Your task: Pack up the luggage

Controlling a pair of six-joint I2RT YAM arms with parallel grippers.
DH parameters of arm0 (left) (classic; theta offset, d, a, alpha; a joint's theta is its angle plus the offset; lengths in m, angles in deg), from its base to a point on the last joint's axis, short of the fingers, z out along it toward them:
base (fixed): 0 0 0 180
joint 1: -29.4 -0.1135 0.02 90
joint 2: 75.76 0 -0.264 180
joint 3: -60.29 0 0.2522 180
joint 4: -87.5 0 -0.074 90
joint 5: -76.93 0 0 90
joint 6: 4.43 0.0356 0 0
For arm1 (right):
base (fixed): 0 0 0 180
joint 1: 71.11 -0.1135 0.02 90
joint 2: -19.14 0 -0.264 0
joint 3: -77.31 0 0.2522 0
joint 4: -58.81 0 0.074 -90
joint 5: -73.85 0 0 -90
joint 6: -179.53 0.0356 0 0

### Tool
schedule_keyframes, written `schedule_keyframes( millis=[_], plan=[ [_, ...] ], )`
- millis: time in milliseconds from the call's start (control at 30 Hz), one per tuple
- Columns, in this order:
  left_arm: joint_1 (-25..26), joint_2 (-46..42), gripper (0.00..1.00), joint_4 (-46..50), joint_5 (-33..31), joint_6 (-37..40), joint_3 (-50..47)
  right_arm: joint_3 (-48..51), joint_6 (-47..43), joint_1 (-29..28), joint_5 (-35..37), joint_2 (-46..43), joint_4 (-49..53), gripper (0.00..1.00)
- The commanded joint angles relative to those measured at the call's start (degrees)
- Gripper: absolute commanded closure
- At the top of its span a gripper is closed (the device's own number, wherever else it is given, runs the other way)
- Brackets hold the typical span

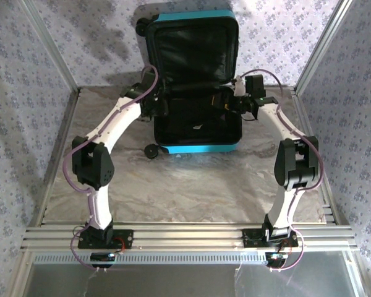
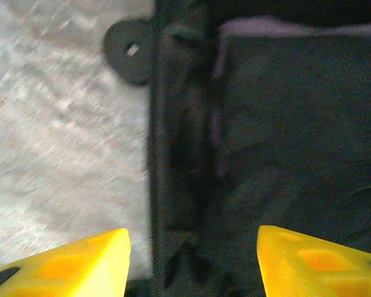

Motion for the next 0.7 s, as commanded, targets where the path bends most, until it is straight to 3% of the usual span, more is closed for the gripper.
schedule_keyframes(
  millis=[0,267,400,500,667],
  plan=[
    [0.0,0.1,0.45,2.5,-6.1,-1.5,-4.8,1.0,-2.6,0.3,3.6,-4.6,2.0,0.31],
    [0.8,-0.5,0.50,0.5,-7.0,-2.7,-9.8,0.3,-3.4,1.0,11.9,-10.6,1.4,0.31],
    [1.4,-0.8,0.55,-1.0,-6.6,-3.4,-11.6,-3.7,-3.0,2.3,16.7,-9.6,-2.1,0.31],
    [2.1,-0.6,0.66,-2.2,-6.4,-4.5,-12.2,-12.7,-3.0,3.6,15.4,-4.1,-3.7,0.31],
    [3.3,-0.5,0.79,-2.4,-8.0,-5.6,-13.0,-38.6,-5.5,4.3,15.9,13.4,-0.4,0.31]
  ],
)
